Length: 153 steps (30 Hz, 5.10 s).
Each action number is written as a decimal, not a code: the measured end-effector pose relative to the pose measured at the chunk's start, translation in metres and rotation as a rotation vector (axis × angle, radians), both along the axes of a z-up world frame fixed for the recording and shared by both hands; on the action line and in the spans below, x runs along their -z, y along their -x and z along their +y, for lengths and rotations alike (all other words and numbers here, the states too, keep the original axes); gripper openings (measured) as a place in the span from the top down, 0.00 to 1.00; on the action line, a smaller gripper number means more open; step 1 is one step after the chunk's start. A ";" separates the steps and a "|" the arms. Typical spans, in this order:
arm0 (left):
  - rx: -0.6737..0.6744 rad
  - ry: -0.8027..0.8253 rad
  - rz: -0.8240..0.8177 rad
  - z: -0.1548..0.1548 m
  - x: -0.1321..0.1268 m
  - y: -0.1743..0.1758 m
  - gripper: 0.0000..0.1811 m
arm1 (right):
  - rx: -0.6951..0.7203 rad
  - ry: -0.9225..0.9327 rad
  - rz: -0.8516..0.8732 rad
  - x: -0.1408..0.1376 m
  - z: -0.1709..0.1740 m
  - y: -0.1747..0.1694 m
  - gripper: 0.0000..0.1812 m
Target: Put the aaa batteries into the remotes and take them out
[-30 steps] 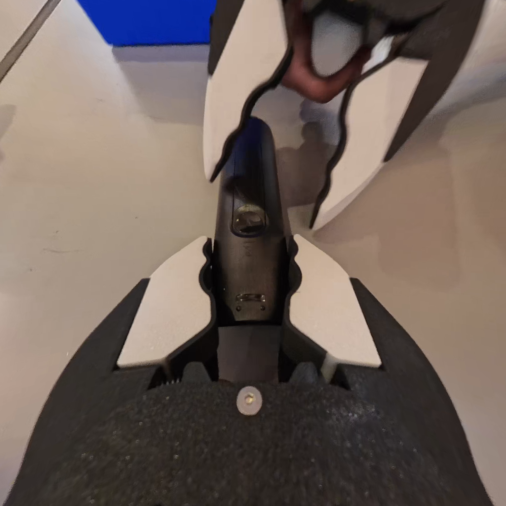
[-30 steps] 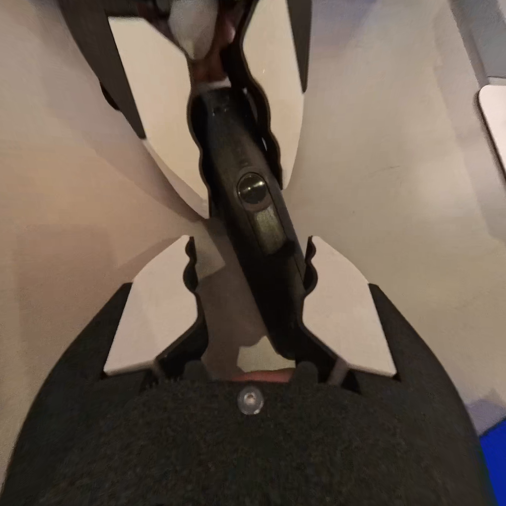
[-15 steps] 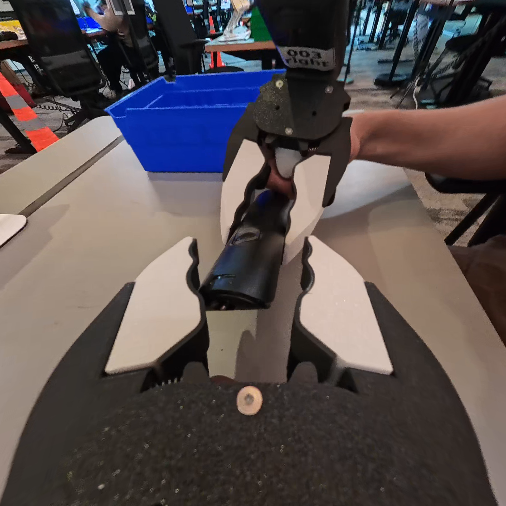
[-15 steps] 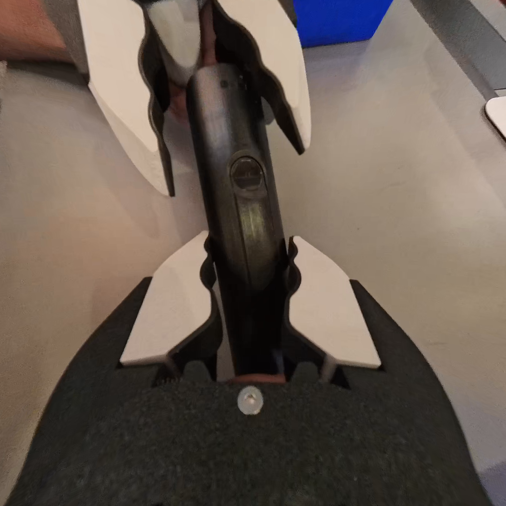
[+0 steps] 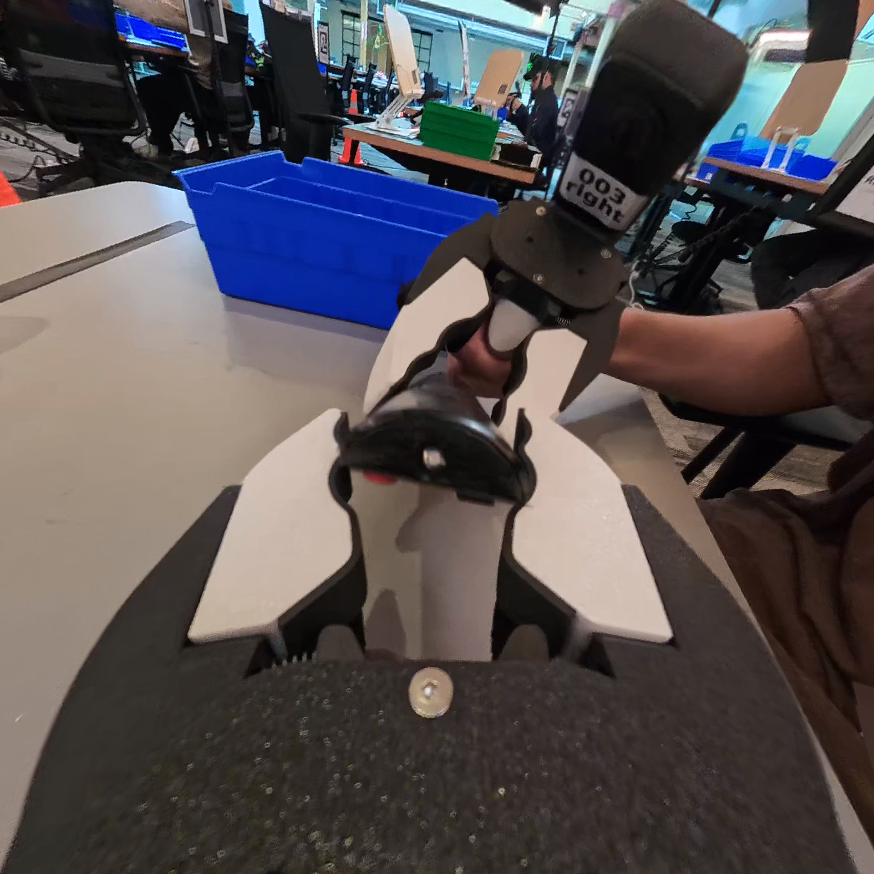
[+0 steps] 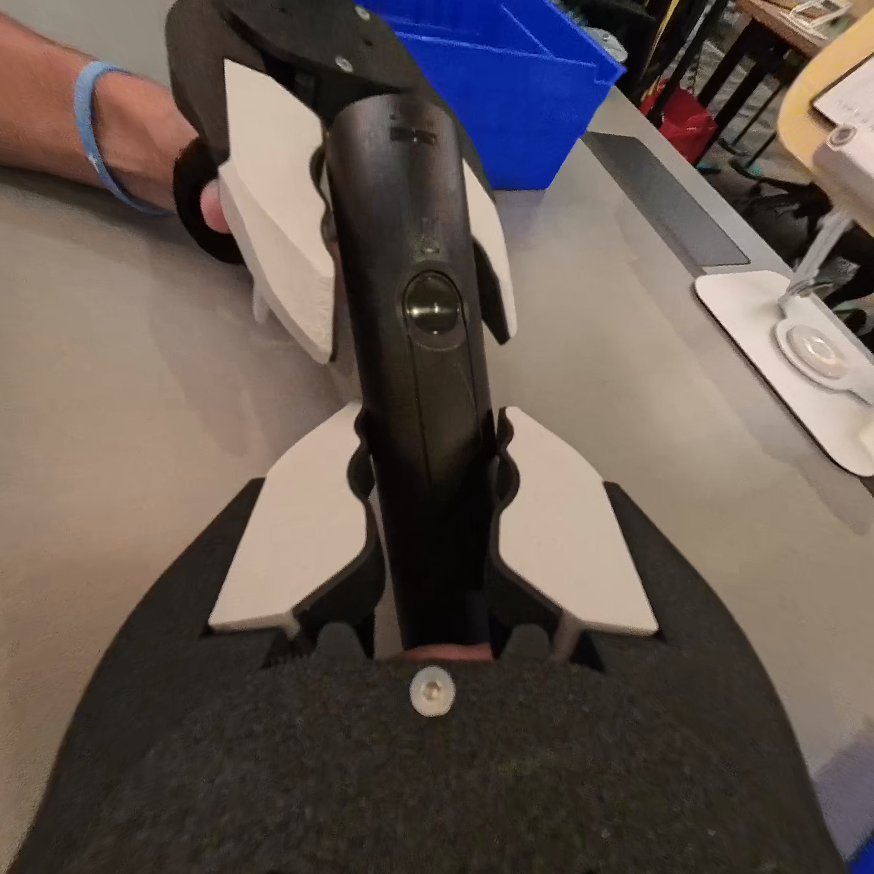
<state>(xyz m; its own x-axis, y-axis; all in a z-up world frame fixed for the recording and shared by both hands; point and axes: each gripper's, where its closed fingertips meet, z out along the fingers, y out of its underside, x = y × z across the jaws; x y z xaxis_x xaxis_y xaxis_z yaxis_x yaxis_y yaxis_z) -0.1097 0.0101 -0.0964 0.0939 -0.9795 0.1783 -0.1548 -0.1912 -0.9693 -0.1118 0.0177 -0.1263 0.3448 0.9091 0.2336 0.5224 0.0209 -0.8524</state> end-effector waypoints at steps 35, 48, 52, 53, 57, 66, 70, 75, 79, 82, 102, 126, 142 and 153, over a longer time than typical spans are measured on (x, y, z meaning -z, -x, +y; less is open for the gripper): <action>-0.069 0.323 -0.070 0.019 0.004 0.006 0.70 | 0.054 -0.531 -0.128 -0.010 0.005 0.027 0.80; 0.037 0.264 -0.026 0.009 0.006 0.006 0.72 | -0.015 -0.524 -0.088 -0.022 0.000 0.021 0.88; 0.089 0.270 -0.026 0.006 0.007 0.009 0.72 | -0.043 -0.549 -0.091 -0.025 -0.003 0.025 0.84; 0.108 0.267 -0.028 0.004 0.006 0.009 0.73 | -0.063 -0.476 -0.071 -0.023 -0.005 0.025 0.78; 0.175 0.289 -0.035 -0.006 0.006 0.007 0.73 | -0.160 -0.224 0.090 -0.024 -0.018 0.020 0.73; 0.129 0.307 0.008 0.001 0.015 0.006 0.72 | -0.064 -0.344 0.022 -0.013 -0.003 0.023 0.87; 0.039 0.285 0.035 0.013 0.017 0.007 0.71 | 0.037 -0.410 -0.102 -0.011 0.009 0.018 0.89; -0.033 0.258 0.060 0.023 0.018 0.011 0.64 | 0.135 -0.628 -0.270 -0.013 0.020 0.015 0.89; -0.061 0.253 0.056 0.026 0.016 0.011 0.66 | 0.151 -0.778 -0.386 -0.016 0.019 0.017 0.89; -0.075 0.243 0.026 0.027 0.011 0.012 0.66 | 0.174 -0.772 -0.352 -0.018 0.019 0.021 0.89; 0.005 0.283 -0.114 0.025 -0.010 0.020 0.67 | -0.004 -0.489 -0.168 -0.005 0.001 0.027 0.74; 0.077 0.140 -0.071 0.005 -0.006 0.011 0.58 | -0.036 0.032 -0.022 0.011 -0.006 0.031 0.75; 0.087 0.231 -0.188 0.006 -0.021 0.013 0.67 | -0.006 -0.281 -0.069 -0.026 0.003 0.017 0.68; 0.152 0.307 -0.105 -0.010 -0.005 -0.002 0.67 | -0.125 -0.446 -0.096 -0.029 -0.024 0.040 0.61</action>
<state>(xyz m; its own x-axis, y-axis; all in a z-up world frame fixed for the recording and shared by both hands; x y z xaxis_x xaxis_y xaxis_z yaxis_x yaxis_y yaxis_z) -0.1074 -0.0004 -0.0915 -0.0830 -0.8803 0.4671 -0.1068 -0.4581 -0.8824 -0.1522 -0.0065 -0.0971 0.1969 0.7463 0.6359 0.5685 0.4415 -0.6942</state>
